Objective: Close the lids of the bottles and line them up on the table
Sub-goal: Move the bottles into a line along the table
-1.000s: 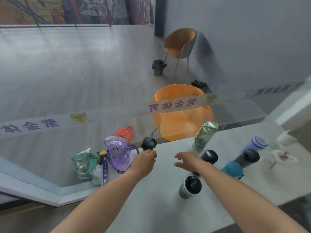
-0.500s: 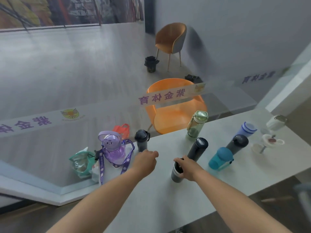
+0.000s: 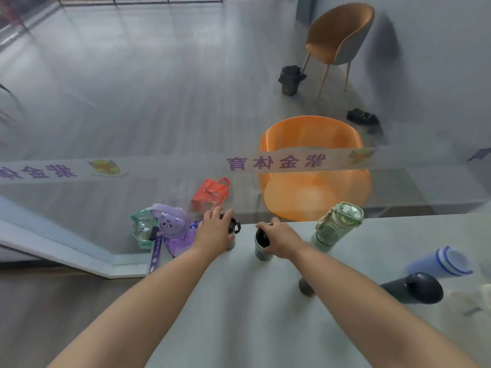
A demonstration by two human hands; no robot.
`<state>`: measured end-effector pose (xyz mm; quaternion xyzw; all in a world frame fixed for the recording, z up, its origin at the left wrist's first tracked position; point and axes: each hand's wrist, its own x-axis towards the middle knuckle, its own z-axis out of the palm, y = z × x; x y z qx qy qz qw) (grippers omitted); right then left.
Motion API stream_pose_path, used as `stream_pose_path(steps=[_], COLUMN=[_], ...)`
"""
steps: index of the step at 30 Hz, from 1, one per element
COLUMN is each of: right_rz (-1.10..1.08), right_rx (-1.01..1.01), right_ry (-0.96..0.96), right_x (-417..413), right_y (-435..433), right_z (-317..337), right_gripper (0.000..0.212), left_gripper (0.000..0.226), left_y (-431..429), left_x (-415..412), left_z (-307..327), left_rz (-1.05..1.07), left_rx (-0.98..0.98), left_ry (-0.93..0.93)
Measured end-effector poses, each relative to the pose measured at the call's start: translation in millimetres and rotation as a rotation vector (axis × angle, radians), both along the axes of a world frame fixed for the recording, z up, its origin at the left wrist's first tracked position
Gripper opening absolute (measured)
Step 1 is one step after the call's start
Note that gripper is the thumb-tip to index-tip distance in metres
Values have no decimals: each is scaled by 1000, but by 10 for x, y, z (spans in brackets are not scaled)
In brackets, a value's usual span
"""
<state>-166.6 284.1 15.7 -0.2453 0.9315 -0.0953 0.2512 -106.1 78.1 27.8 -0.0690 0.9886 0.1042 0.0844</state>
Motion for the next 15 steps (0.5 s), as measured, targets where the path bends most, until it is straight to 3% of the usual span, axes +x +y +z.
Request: stream_pose_path(steps=[15], right_rz=[74], right_rx=[-17], right_ry=[-6], right_x=[-361], right_y=[-190], right_z=[-18], right_gripper=[70], left_gripper=[62], left_y=[-128], left_x=[-76], left_z=[-96], left_rz=[-21], left_rx=[34], left_ry=[-14])
